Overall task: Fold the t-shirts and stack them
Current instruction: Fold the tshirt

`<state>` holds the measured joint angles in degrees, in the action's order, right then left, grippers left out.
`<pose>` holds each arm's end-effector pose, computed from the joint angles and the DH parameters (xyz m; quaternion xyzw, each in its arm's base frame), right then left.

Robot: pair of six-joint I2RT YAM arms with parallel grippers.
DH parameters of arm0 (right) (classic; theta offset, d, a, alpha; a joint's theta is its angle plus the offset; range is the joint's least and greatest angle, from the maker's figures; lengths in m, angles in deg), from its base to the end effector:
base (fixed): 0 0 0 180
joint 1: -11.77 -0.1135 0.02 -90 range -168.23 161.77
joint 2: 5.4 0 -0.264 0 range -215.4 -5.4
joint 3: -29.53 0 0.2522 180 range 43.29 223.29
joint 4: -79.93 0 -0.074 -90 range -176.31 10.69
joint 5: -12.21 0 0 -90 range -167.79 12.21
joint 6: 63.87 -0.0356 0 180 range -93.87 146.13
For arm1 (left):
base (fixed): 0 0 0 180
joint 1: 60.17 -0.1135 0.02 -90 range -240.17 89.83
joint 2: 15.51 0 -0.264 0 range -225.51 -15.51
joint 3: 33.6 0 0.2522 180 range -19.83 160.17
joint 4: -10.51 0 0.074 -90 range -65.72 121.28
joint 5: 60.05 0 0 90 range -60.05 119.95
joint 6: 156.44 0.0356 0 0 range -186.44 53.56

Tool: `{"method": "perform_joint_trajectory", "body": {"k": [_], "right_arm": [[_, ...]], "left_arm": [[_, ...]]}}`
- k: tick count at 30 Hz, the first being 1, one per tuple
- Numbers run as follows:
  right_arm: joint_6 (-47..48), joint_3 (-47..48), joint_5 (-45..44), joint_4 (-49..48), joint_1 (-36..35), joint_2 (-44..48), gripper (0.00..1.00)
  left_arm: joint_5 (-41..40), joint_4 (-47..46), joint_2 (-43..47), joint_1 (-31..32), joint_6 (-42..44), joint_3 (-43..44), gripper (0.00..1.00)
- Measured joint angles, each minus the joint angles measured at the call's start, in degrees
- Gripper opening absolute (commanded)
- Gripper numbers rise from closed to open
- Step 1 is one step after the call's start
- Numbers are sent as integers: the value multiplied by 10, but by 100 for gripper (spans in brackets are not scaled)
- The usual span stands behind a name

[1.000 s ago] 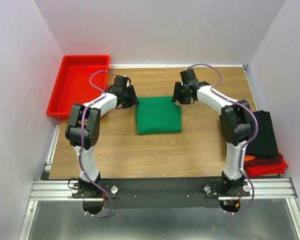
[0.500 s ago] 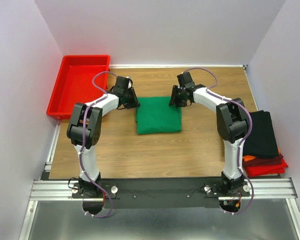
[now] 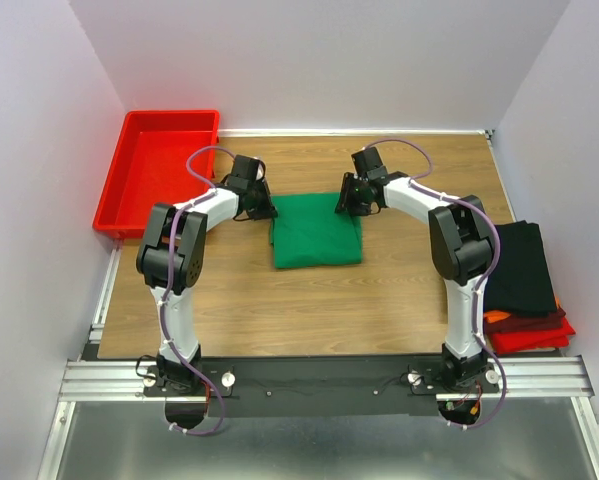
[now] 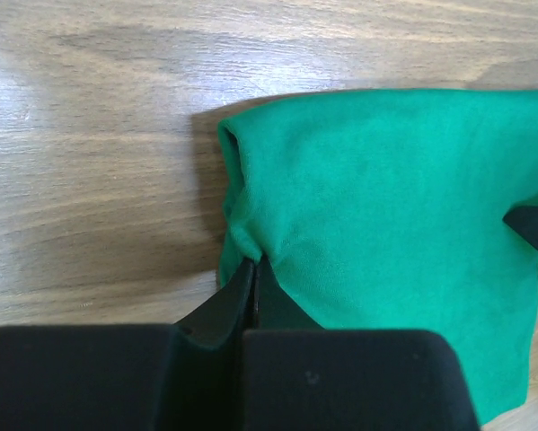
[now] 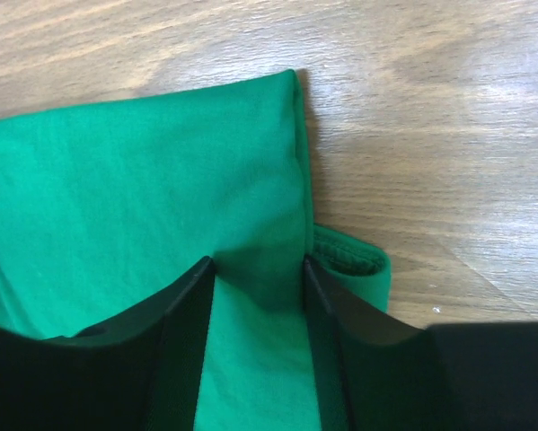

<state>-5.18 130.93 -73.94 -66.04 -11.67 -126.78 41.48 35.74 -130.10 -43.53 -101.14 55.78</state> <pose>0.4200 0.1847 0.1641 0.0549 0.9490 0.1703 0.2595 0.4074 -0.1292 0.1622 -0.1134 0.9300 -0.2310 0.2625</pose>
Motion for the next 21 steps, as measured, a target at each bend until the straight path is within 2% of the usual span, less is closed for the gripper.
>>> {"method": "perform_joint_trajectory", "body": {"k": [9, 11, 15, 17, 18, 20, 21], "right_arm": [[-3, -4, -14, -10, -1, 3, 53], [-3, -2, -21, -11, -1, 3, 53], [-2, 0, -39, -16, -1, 3, 53], [-2, 0, -47, -20, -1, 2, 53], [-2, 0, -49, -22, -1, 2, 53], [-2, 3, -51, -25, -1, 0, 53], [-1, 5, -52, -27, -1, -1, 53]], "left_arm": [[-1, 5, 0, 0, 7, 2, 0], [-2, 11, 0, 0, 10, 8, 4], [-3, 16, 0, 0, 22, 17, 20], [-4, 18, 0, 0, 29, 22, 22], [-4, 20, 0, 0, 32, 24, 29], [-8, 24, 2, 0, 37, 27, 35], [-11, 28, 4, 0, 39, 27, 43]]}}
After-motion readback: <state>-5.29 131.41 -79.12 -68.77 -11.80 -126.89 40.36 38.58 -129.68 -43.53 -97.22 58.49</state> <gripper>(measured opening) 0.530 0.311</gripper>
